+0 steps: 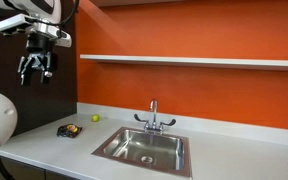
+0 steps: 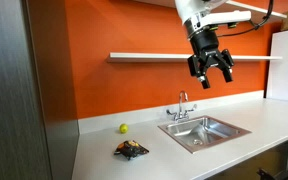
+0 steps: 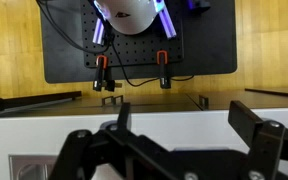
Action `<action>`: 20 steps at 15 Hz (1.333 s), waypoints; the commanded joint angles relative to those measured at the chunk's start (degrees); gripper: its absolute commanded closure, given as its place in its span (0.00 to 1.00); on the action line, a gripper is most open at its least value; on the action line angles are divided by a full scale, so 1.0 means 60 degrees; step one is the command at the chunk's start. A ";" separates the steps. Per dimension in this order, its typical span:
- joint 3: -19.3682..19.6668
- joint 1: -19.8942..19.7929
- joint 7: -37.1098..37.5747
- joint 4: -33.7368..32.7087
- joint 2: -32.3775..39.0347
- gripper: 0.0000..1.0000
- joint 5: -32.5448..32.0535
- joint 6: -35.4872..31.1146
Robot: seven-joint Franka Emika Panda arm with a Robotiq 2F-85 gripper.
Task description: Pick up the object from the counter and put it in the sink
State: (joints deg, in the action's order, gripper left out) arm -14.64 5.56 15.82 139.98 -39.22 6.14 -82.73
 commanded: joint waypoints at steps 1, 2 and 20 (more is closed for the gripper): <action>0.0057 0.0068 0.0035 -0.0024 0.0031 0.00 -0.0029 0.0021; 0.0057 0.0068 0.0035 -0.0024 0.0031 0.00 -0.0029 0.0021; -0.0145 0.0884 -0.0423 -0.0075 0.3255 0.00 0.0235 -0.5003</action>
State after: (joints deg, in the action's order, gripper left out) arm -14.76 10.09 14.10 141.59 -25.80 7.56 -108.47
